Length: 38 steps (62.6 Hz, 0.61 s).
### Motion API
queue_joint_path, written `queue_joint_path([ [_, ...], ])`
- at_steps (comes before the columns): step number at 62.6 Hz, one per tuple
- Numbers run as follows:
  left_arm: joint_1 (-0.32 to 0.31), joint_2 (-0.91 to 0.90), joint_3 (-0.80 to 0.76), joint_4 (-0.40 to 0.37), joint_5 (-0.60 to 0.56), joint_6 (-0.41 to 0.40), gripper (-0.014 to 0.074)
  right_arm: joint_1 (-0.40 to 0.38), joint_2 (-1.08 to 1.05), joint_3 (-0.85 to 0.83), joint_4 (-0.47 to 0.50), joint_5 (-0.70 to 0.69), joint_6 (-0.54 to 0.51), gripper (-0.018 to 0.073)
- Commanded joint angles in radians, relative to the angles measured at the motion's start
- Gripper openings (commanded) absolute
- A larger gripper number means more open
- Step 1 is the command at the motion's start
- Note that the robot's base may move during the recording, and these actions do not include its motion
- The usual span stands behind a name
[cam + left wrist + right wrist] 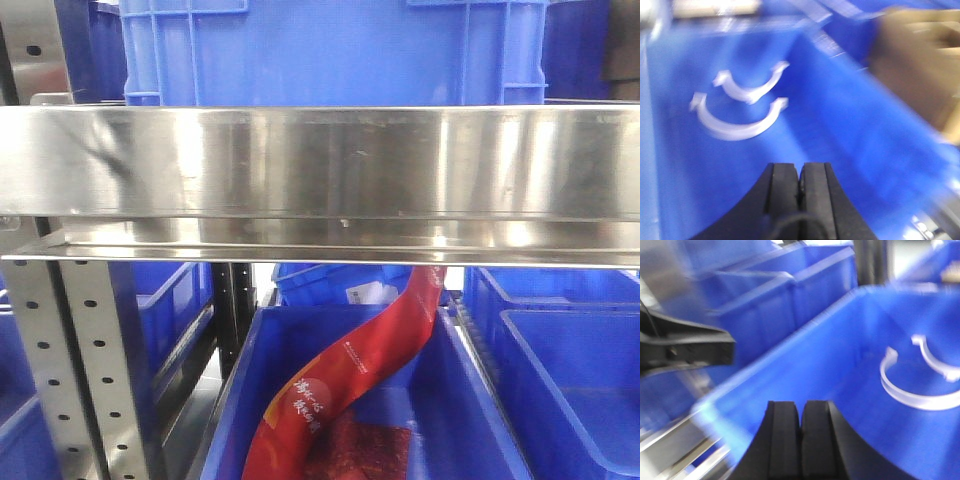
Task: Grab PVC pipe and place in blue bin
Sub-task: 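Lower the clamp into the blue bin and open both grippers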
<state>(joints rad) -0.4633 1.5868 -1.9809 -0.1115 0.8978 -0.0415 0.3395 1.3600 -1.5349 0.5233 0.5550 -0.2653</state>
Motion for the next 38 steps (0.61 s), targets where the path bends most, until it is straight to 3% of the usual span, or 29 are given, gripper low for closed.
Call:
queue_joint_path([
  [1, -0.04, -0.032, 0.011, -0.017, 0.001, 0.017, -0.0111, 0.001, -0.05, 0.055, -0.027, -0.019, -0.007, -0.0168],
  [11, -0.105, -0.059, 0.061, -0.013, -0.051, 0.023, -0.0111, 0.001, -0.159, 0.238, -0.027, -0.175, -0.007, -0.0168],
  [21, -0.108, -0.096, 0.15, -0.012, -0.111, 0.023, -0.0111, 0.001, -0.289, 0.437, -0.027, -0.337, -0.007, -0.0168],
  [31, -0.108, -0.19, 0.358, -0.01, -0.205, 0.023, -0.0111, 0.001, -0.419, 0.62, -0.027, -0.507, -0.007, -0.0168],
  [38, -0.108, -0.283, 0.528, -0.01, -0.328, 0.023, -0.0111, 0.001, -0.489, 0.702, -0.027, -0.517, -0.007, -0.0168],
])
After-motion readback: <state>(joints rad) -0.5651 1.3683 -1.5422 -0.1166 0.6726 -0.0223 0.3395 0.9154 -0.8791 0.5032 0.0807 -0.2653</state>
